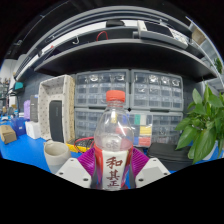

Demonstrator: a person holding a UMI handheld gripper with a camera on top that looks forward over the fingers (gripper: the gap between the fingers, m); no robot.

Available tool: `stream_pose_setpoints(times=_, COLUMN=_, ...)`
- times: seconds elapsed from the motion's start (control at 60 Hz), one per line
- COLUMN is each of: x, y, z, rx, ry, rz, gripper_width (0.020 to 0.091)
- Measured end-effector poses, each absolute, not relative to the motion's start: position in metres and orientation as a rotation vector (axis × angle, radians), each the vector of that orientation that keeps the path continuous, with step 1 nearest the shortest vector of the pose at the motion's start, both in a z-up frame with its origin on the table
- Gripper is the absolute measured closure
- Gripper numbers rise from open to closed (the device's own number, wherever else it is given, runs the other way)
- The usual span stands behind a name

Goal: Pour water

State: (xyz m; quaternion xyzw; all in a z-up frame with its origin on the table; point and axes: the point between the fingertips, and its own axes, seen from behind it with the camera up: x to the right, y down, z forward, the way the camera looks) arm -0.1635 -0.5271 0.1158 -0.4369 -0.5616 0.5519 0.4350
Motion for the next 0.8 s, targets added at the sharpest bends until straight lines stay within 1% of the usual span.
stream_pose_setpoints(times=0.017, x=-0.163, y=-0.527, z=0.116, rx=-1.091, ry=-1.4, rz=1.373, gripper_width=0.0633)
stream_pose_setpoints(times=0.033, x=-0.164, y=-0.527, z=0.115, rx=-1.092, ry=-1.4, rz=1.373, gripper_width=0.0629)
stream_pose_setpoints(times=0.1, x=-0.163, y=-0.527, z=0.114, rx=-1.096, ry=-1.41, rz=1.362, gripper_width=0.0576)
stream_pose_setpoints(times=0.183, x=-0.16, y=-0.526, z=0.113, rx=-1.11, ry=-1.423, rz=1.338, gripper_width=0.0535)
stream_pose_setpoints(times=0.217, x=-0.155, y=-0.525, z=0.114, rx=-1.119, ry=-1.418, rz=1.339, gripper_width=0.048)
stream_pose_setpoints(times=0.233, x=-0.153, y=-0.525, z=0.115, rx=-1.124, ry=-1.414, rz=1.34, gripper_width=0.0425)
stream_pose_setpoints(times=0.25, x=-0.15, y=-0.524, z=0.116, rx=-1.128, ry=-1.411, rz=1.339, gripper_width=0.0402)
stream_pose_setpoints(times=0.267, x=-0.147, y=-0.524, z=0.117, rx=-1.13, ry=-1.41, rz=1.339, gripper_width=0.0342)
stream_pose_setpoints(times=0.283, x=-0.144, y=-0.524, z=0.118, rx=-1.132, ry=-1.41, rz=1.338, gripper_width=0.0318)
stream_pose_setpoints(times=0.3, x=-0.14, y=-0.524, z=0.119, rx=-1.134, ry=-1.411, rz=1.336, gripper_width=0.0273)
stream_pose_setpoints(times=0.333, x=-0.133, y=-0.523, z=0.12, rx=-1.136, ry=-1.412, rz=1.328, gripper_width=0.0254)
stream_pose_setpoints(times=0.383, x=-0.12, y=-0.523, z=0.118, rx=-1.138, ry=-1.422, rz=1.309, gripper_width=0.0244)
stream_pose_setpoints(times=0.567, x=-0.064, y=-0.525, z=0.111, rx=-1.162, ry=-1.421, rz=1.261, gripper_width=0.0242)
stream_pose_setpoints(times=0.8, x=-0.004, y=-0.538, z=0.09, rx=-1.294, ry=-1.434, rz=1.225, gripper_width=0.0242)
